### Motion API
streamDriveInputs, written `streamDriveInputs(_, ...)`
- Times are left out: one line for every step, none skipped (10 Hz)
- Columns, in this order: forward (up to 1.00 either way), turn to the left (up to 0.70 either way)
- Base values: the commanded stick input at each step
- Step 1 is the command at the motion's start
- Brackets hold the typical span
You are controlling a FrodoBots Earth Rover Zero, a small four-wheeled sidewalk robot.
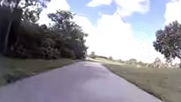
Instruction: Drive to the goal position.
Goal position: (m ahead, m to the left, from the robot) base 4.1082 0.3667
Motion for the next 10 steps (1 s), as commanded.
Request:
streamDriveInputs(0.7,0.0)
streamDriveInputs(0.7,0.0)
streamDriveInputs(0.7,0.0)
streamDriveInputs(0.7,0.0)
streamDriveInputs(0.7,0.0)
streamDriveInputs(0.7,0.0)
streamDriveInputs(0.7,0.0)
streamDriveInputs(0.7,0.0)
streamDriveInputs(0.7,0.0)
streamDriveInputs(0.7,0.0)
